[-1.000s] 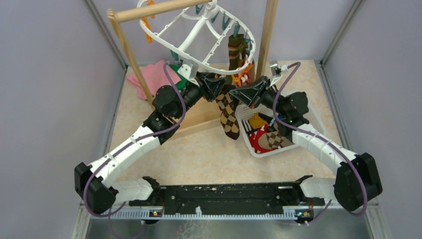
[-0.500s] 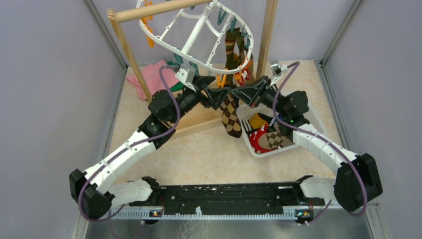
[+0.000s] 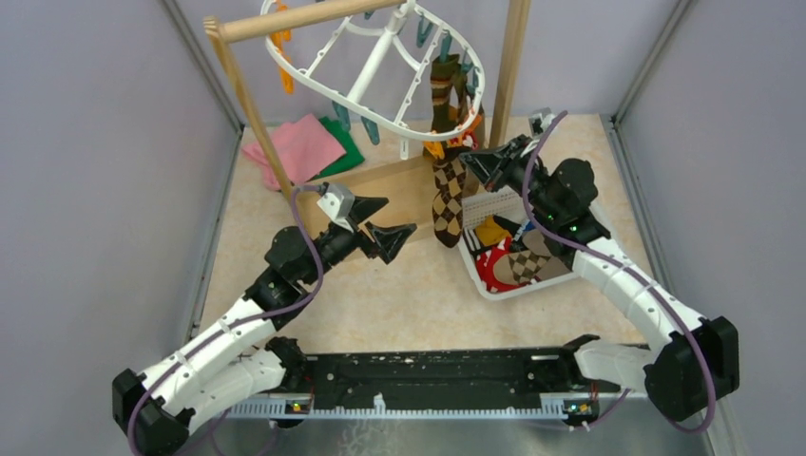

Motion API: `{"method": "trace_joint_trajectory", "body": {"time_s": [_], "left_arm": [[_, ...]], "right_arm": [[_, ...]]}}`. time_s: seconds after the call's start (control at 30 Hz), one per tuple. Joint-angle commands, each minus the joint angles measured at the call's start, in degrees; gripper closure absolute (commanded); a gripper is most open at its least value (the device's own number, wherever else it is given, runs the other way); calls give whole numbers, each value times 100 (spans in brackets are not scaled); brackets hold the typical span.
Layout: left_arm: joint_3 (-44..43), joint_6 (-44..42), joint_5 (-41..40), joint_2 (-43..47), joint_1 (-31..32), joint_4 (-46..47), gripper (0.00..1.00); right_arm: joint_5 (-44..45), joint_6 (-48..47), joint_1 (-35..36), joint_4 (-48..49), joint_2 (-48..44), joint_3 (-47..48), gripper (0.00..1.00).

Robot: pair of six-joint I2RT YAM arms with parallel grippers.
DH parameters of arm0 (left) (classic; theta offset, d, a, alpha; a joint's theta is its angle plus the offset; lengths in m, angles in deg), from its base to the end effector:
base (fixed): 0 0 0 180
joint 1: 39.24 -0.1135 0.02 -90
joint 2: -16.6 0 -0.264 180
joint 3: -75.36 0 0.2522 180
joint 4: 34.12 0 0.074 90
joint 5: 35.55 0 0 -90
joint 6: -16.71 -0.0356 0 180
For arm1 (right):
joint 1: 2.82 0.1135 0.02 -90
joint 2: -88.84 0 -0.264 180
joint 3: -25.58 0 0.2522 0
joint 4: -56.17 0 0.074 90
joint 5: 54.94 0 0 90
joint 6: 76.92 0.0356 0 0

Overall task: Clip the socks to the hanger
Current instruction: Pick up the sock from the bin.

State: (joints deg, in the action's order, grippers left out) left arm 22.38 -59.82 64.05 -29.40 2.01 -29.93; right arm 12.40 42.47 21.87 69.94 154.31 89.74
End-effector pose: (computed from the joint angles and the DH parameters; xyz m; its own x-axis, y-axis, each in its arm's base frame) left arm 0.1419 -0.1324 0.3552 -0.0384 -0.2718 -0.9616 0.7858 0.5863 -0.1971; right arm 0.2367 0.1239 0.3710 -0.1861 0.4129 -0.8916 -0.7299 0.5494 0.4068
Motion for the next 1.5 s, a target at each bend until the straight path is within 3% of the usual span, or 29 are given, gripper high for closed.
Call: {"method": "trace_joint_trajectory", "body": {"time_s": [0.0,0.17,0.27,0.6,0.67,0.7,0.77,1.07,1.23,1.47], "left_arm": [[473,-189,-91,221,14,430,5],[871,-398,-165,212,16,630,2],[1064,-456,-69,181,14,740,1],[1853,86,389,201,14,1658,1],[1918,320,381,229,17,1649,1],[1912,409,329,238,14,1588,1],[1892,540,169,252,6,1329,1],[2243,1374,161,66,-305,1488,1],[2116,1258,64,-332,-419,1366,2],[1923,1048,-127,-866,-474,1531,2]], "right_arm": [[489,-449,-124,-429,-4,511,92],[349,-557,-131,-660,-120,509,65],[187,-641,-131,-815,-464,291,54],[625,-1518,-131,-1708,-2092,-981,34],[792,-1590,-127,-1711,-2348,-1345,22],[910,-1577,-125,-1746,-2441,-1469,11],[1094,-1530,-132,-1887,-2534,-1630,2],[2365,-995,-131,-2638,-2335,-1715,1],[3022,-881,-126,-2863,-2085,-1643,2],[3622,-882,-131,-3703,-930,-991,6]]}}
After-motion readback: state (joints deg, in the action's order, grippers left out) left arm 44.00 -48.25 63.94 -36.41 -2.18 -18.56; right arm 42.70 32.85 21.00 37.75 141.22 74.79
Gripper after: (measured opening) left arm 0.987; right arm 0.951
